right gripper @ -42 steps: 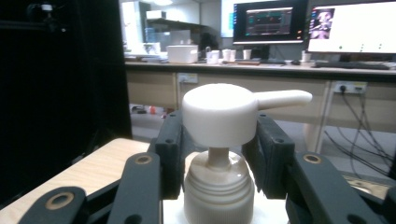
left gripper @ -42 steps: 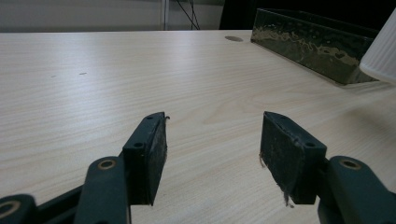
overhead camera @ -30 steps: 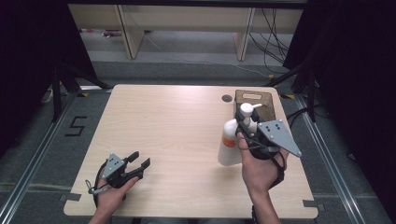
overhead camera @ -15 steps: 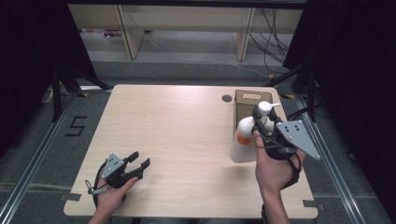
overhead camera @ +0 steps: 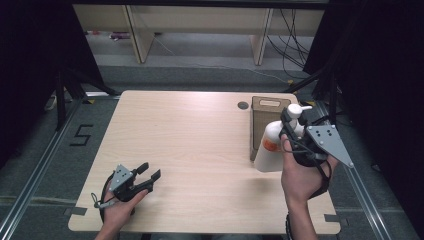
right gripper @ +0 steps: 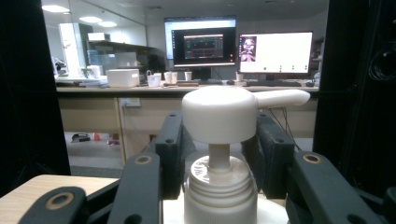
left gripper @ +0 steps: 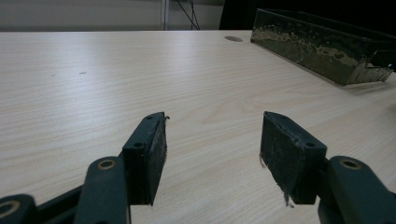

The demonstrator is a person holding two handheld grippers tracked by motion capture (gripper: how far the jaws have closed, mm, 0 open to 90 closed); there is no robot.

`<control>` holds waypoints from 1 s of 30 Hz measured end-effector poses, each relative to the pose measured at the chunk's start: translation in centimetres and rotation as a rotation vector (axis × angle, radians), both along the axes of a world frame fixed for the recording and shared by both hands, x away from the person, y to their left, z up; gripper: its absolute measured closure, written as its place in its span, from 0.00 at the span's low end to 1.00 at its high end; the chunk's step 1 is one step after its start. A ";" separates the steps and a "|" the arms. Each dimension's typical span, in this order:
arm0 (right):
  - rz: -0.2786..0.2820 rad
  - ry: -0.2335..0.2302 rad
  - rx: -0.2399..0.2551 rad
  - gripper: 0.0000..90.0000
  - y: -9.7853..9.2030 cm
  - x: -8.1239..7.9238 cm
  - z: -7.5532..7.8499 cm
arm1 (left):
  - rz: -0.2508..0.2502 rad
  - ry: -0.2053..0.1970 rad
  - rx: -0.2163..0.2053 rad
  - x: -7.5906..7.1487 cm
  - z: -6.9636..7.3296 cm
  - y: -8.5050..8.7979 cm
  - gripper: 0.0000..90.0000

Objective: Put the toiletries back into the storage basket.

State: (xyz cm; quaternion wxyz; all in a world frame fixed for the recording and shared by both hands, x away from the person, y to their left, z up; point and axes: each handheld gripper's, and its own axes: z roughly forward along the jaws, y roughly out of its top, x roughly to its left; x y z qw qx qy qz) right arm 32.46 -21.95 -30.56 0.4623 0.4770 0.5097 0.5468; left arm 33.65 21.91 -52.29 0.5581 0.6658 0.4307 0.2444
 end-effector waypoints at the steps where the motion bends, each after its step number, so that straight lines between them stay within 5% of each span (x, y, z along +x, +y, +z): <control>1: -0.005 -0.005 -0.007 0.67 -0.2 0.1 0.0 | 0.000 0.000 0.001 0.0 0.0 0.0 0.45; 30: -0.042 -0.023 -0.008 0.67 -1.4 2.5 1.5 | -0.001 0.000 0.003 0.0 0.0 -0.1 0.45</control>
